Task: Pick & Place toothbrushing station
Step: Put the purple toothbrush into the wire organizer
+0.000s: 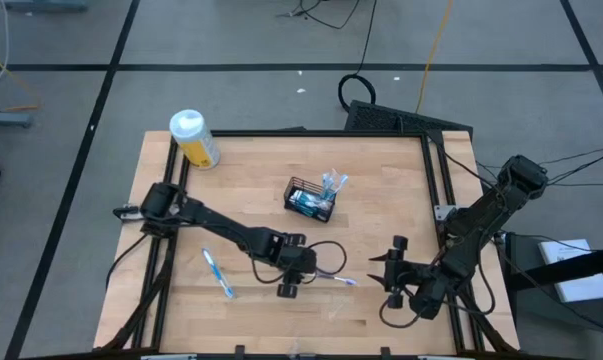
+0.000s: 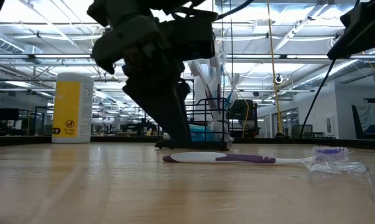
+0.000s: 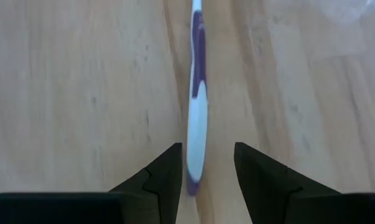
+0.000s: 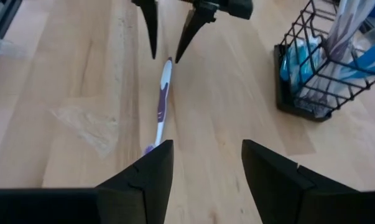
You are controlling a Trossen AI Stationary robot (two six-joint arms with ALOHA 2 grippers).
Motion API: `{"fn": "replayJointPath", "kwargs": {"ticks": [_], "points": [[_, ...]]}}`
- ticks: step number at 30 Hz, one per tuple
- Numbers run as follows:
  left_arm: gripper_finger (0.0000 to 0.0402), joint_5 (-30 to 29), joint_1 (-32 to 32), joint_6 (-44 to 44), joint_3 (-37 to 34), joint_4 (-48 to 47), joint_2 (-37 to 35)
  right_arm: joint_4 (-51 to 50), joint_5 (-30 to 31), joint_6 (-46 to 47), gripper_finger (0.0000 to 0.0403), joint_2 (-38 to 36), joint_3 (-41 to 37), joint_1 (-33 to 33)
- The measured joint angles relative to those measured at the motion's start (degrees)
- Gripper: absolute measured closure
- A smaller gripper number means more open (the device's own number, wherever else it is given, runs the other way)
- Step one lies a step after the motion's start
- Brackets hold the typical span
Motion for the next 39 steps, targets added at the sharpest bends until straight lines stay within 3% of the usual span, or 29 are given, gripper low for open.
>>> {"fn": "replayJointPath", "kwargs": {"ticks": [15, 39], "points": [[0.025, 1.68, 0.01, 1.95, 8.52, -1.09, 5.63, -0.65, -0.11, 1.12, 0.0223, 0.02, 0.0, -0.02], [0.025, -0.6, -0.54, 1.22, 8.33, -7.68, 6.54, -0.13, -0.28, 1.0, 0.0223, 0.04, 0.0, -0.02]]}}
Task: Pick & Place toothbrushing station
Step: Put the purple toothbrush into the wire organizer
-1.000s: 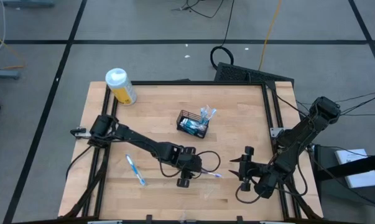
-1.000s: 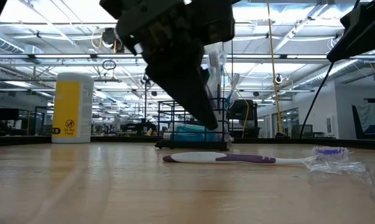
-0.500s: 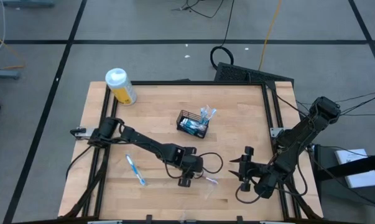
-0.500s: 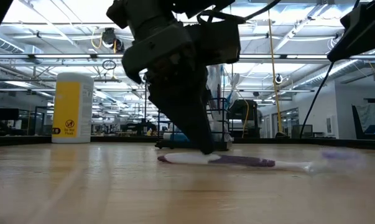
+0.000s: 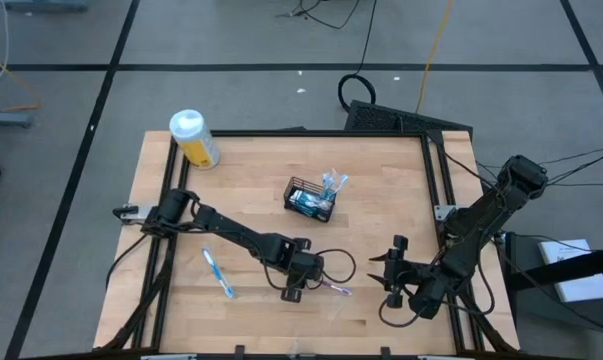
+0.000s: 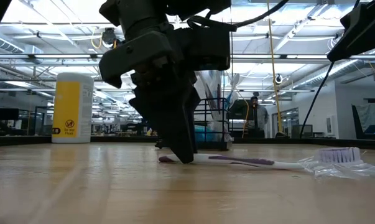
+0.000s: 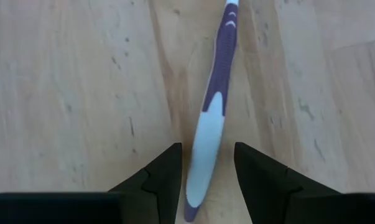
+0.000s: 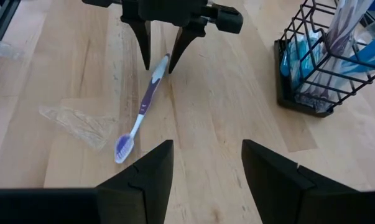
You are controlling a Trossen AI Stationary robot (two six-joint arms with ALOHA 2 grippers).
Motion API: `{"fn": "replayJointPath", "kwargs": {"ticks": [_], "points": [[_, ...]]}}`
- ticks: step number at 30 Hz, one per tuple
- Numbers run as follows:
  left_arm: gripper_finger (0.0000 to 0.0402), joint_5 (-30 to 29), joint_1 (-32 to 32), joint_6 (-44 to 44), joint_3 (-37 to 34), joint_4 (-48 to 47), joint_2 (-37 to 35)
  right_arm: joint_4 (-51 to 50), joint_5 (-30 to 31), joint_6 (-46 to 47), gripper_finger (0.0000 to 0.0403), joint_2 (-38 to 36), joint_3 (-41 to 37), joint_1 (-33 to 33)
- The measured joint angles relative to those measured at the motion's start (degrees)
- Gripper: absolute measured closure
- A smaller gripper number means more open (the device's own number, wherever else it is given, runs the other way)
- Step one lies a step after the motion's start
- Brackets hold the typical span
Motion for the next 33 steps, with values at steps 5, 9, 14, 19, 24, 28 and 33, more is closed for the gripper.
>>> {"fn": "replayJointPath", "kwargs": {"ticks": [5, 9, 14, 19, 24, 28, 33], "points": [[0.025, -0.17, -0.13, -0.5, -0.02, -0.02, 0.0, 0.22, 0.0, 0.01, 0.0223, 0.0, 0.0, 0.0], [0.0251, -0.17, -0.35, -1.01, -0.05, -0.01, 0.0, 0.22, 0.0, 0.02, 0.0223, 0.0, 0.0, 0.0], [0.0299, -0.58, -0.64, -1.08, -0.07, 0.03, 0.0, 0.22, 0.0, 0.05, 0.0223, 0.0, 0.0, 0.0], [0.0383, -0.62, -1.32, 0.67, -0.09, 0.8, -0.15, 0.2, 0.0, 0.03, 0.0223, 0.0, 0.0, 0.0], [0.0389, -0.59, -1.49, 0.75, -0.09, 1.66, -0.17, 0.2, 0.02, 0.05, 0.0223, 0.0, 0.0, 0.0], [0.0399, -0.61, -1.49, 0.77, -0.02, 2.2, -0.24, 0.21, 0.02, 0.05, 0.0223, 0.0, 0.0, 0.0], [0.0401, -0.56, -1.44, 0.22, -1.47, 4.21, -0.35, 0.22, 0.04, 0.05, 0.0223, 0.0, 0.0, 0.0]]}}
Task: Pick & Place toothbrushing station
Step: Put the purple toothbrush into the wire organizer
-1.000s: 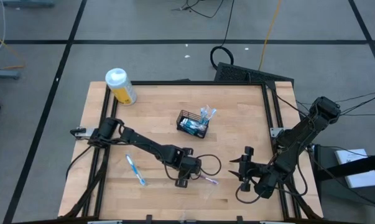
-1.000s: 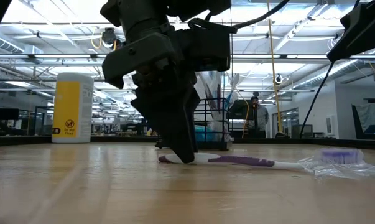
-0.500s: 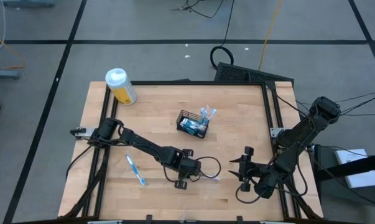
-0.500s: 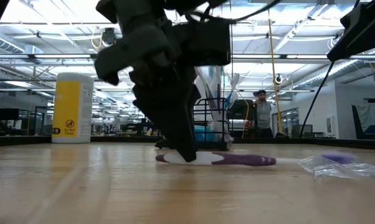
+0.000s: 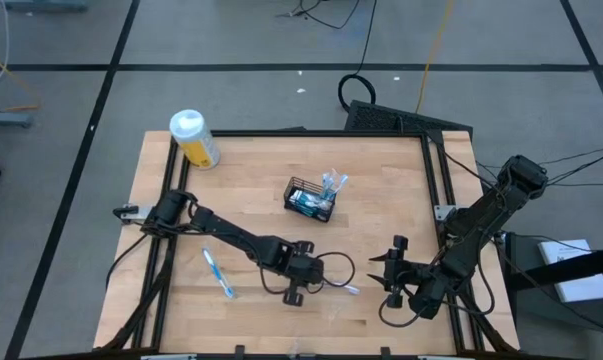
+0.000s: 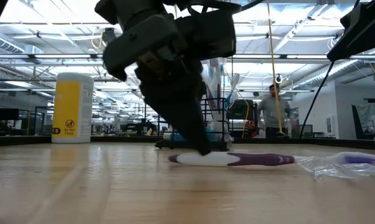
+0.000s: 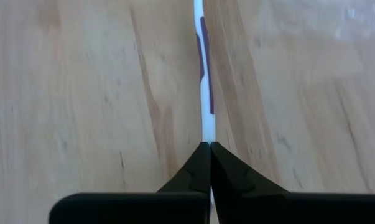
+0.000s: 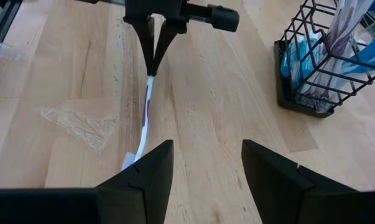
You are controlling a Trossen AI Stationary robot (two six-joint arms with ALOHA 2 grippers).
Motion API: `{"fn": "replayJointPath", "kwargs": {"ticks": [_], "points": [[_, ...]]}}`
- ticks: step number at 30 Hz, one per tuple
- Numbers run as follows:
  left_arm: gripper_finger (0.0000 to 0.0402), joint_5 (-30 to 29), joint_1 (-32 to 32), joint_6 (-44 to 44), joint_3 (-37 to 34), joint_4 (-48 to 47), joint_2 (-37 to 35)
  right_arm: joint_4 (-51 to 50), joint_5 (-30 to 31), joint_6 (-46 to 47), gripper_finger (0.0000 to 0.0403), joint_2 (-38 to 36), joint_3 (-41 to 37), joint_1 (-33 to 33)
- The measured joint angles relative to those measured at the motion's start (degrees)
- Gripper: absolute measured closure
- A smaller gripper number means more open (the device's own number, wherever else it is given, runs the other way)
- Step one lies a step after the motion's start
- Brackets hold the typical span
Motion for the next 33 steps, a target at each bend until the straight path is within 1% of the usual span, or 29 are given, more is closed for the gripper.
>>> {"fn": "replayJointPath", "kwargs": {"ticks": [6, 12, 15, 19, 26, 28, 30, 33], "points": [[0.0401, 1.72, 0.06, -1.77, -3.18, 4.1, -0.11, -0.01, 0.0, 0.0, 0.0223, 0.0, 0.0, -0.02], [0.0401, 3.93, 0.09, -2.04, -3.24, 3.93, -0.04, 0.0, -0.02, 0.02, 0.0223, 0.0, 0.0, -0.04], [0.039, 5.54, -0.15, -0.83, -3.05, 3.47, 0.02, -0.02, -0.02, 0.3, 0.0223, 0.0, 0.0, -0.04], [0.0353, 7.71, -0.18, -0.65, -3.11, 3.05, 0.17, -0.01, -0.02, 0.43, 0.0223, 0.0, 0.0, -0.04], [0.0254, 8.11, -0.09, -0.66, -3.2, 2.57, 0.26, -0.02, -0.04, 0.32, 0.0223, 0.0, 0.0, -0.04], [0.0231, 8.16, -0.09, -0.69, -3.18, 2.62, 0.26, -0.04, -0.04, 0.34, 0.0223, 0.0, 0.0, -0.04], [0.0219, 8.16, -0.11, -0.59, -3.18, 2.63, 0.26, -0.02, -0.04, 0.35, 0.0223, 0.0, 0.0, -0.04], [0.0216, 8.12, -0.22, 0.01, -3.18, 2.53, 0.26, -0.04, -0.04, 0.26, 0.0223, 0.0, 0.0, -0.04]]}}
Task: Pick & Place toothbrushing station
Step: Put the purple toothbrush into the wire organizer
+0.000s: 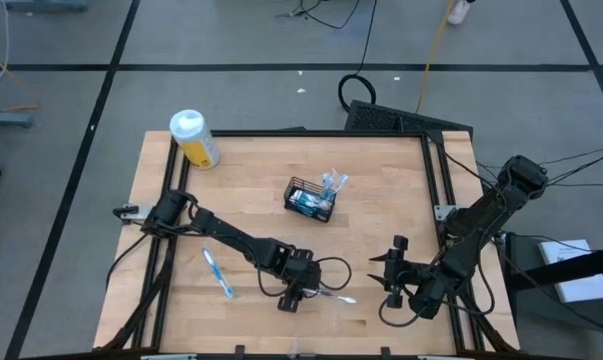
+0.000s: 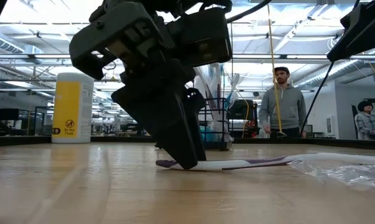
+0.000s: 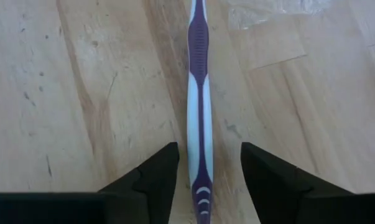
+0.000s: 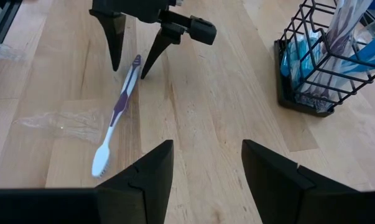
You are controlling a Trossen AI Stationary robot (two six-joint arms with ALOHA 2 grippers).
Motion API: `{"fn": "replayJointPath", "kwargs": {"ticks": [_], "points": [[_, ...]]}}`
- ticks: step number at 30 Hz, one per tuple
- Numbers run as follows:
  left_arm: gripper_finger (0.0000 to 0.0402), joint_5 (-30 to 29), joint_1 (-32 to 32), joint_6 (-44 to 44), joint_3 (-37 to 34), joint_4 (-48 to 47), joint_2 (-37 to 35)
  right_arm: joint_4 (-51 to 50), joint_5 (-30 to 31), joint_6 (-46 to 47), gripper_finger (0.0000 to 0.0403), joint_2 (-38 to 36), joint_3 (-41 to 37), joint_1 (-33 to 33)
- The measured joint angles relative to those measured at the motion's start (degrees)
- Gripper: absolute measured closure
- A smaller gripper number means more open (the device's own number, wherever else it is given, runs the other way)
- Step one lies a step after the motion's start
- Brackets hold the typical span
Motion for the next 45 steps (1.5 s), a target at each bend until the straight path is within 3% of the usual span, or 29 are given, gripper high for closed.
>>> {"fn": "replayJointPath", "kwargs": {"ticks": [6, 15, 31, 36, 45], "points": [[0.0255, -2.07, 0.02, -1.08, 0.02, -0.38, 0.0, 0.0, 0.0, -0.02, 0.0223, 0.0, 0.0, 0.0], [0.0387, -4.85, -0.06, -0.07, 0.03, -0.72, -0.15, 0.0, 0.0, -0.04, 0.0223, 0.0, 0.0, 0.0], [0.04, -8.18, -0.42, 0.52, -0.16, -2.9, -1.98, 0.0, 0.0, -0.05, 0.0234, -0.02, 0.0, 0.0], [0.0358, -5.53, -0.79, 1.9, -0.2, -4.39, -2.56, -0.02, -0.8, -0.17, 0.0246, -0.02, -0.01, -0.02], [0.0176, -6.04, -1.78, 2.87, -0.26, -4.26, -2.51, -0.02, -1.53, 0.0, 0.025, -0.02, -0.02, -0.02]]}}
